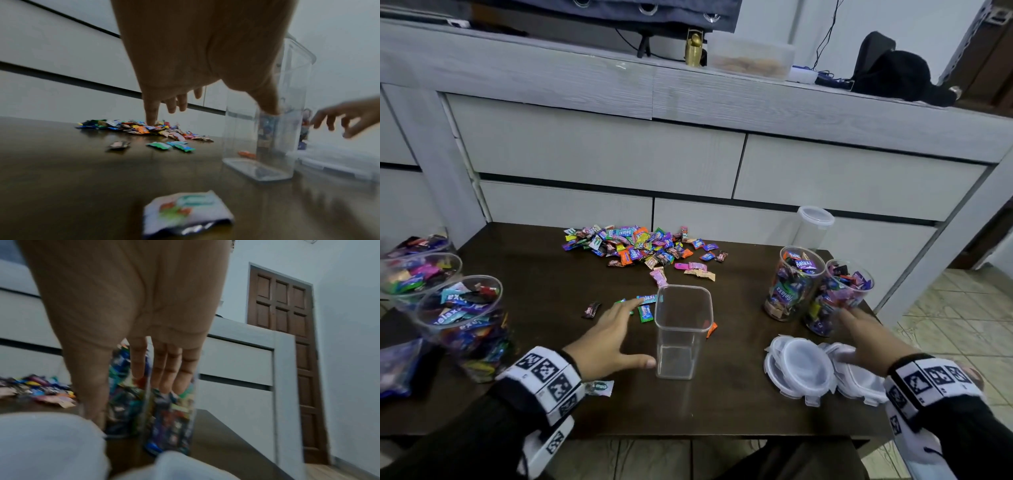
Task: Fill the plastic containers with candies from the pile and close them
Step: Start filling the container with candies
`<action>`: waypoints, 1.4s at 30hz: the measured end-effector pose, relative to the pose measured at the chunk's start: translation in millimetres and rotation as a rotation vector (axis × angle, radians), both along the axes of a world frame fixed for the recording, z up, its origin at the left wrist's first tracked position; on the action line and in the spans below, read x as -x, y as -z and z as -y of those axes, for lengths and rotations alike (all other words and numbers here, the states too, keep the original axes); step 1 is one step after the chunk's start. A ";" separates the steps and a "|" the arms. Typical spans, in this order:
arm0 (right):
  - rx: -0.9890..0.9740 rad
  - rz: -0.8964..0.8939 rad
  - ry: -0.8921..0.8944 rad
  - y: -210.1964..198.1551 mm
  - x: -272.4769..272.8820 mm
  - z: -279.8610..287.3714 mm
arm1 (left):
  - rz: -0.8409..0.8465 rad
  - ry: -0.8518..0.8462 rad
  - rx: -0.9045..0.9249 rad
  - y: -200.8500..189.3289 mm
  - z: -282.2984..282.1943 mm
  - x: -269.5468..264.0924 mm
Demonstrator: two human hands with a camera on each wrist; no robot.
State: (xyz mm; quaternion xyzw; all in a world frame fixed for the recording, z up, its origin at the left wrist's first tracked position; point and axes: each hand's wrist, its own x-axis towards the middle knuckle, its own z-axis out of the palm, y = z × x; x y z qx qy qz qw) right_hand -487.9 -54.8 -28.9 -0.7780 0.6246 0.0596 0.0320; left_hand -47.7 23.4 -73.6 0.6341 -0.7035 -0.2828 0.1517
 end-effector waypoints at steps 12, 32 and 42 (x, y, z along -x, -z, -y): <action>-0.216 0.216 -0.208 41.3 -183.3 29.6 | 0.607 -0.066 -0.245 36.5 -11.6 -31.7; -0.150 0.227 0.196 86.3 -251.8 163.1 | 0.641 -0.071 -0.195 59.2 138.0 -32.5; -0.203 0.137 0.047 97.2 -280.7 242.7 | 0.686 -0.167 -0.111 58.7 234.1 -61.4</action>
